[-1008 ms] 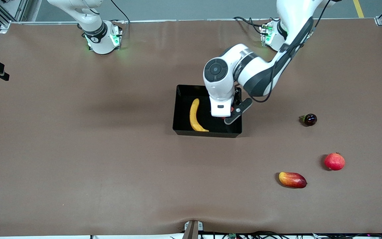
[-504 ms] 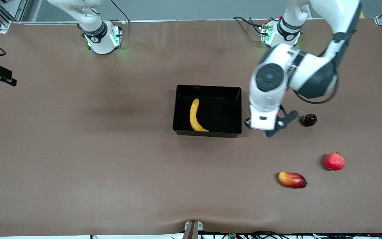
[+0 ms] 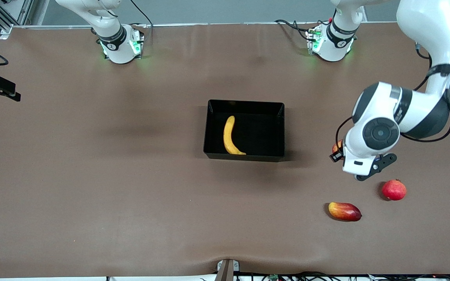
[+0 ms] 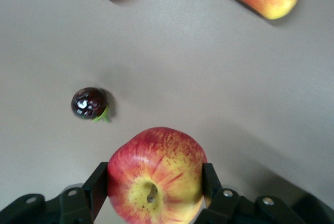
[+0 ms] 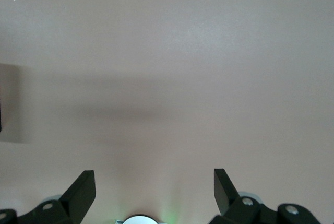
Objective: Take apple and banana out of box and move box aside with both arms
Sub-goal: 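Carry the apple out of the box and set it beside the plum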
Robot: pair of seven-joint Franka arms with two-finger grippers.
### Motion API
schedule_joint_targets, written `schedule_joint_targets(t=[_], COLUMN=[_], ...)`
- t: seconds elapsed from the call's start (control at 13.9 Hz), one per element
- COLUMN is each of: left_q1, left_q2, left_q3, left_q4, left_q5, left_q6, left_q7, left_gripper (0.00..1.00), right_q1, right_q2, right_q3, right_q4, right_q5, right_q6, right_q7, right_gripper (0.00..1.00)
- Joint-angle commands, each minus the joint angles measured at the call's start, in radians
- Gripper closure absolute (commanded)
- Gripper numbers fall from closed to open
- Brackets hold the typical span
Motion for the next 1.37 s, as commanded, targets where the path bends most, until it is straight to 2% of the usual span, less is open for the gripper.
schedule_joint_targets(t=[0.0, 0.22, 0.58, 1.01, 1.08, 1.15, 1.22, 1.3], left_q1=[0.045, 0.109, 0.108, 0.11, 0.11, 0.108, 0.11, 0.114], left_q2=[0.044, 0.109, 0.178, 0.196, 0.198, 0.199, 0.199, 0.198], left_q3=[-0.005, -0.007, -0.004, 0.005, 0.005, 0.005, 0.005, 0.005], left_q4=[-0.051, -0.081, -0.081, -0.082, -0.081, -0.078, -0.076, -0.077], left_q5=[0.051, 0.112, 0.115, 0.155, 0.157, 0.157, 0.157, 0.16], left_q6=[0.118, 0.235, 0.329, 0.33, 0.33, 0.33, 0.33, 0.33], left_q7=[-0.002, -0.01, -0.025, -0.027, -0.027, -0.028, -0.027, -0.01], left_gripper=[1.0, 1.0, 1.0, 1.0, 0.95, 0.77, 0.42, 0.0], right_q1=[0.001, -0.006, 0.001, -0.007, -0.008, -0.01, -0.011, -0.013], right_q2=[0.007, 0.007, 0.009, 0.009, 0.009, 0.009, 0.009, 0.009], right_q3=[0.002, 0.002, 0.002, 0.002, 0.0, 0.0, 0.0, 0.0], right_q4=[0.02, 0.018, 0.02, 0.018, 0.018, 0.018, 0.017, 0.017], right_q5=[0.004, 0.004, 0.004, 0.004, 0.004, 0.004, 0.004, 0.004], right_q6=[-0.017, -0.017, -0.015, -0.017, -0.017, -0.017, -0.017, -0.017], right_q7=[-0.009, -0.011, -0.009, -0.012, -0.012, -0.012, -0.012, -0.012], right_gripper=[0.0, 0.0, 0.0, 0.0, 0.0, 0.0, 0.0, 0.0])
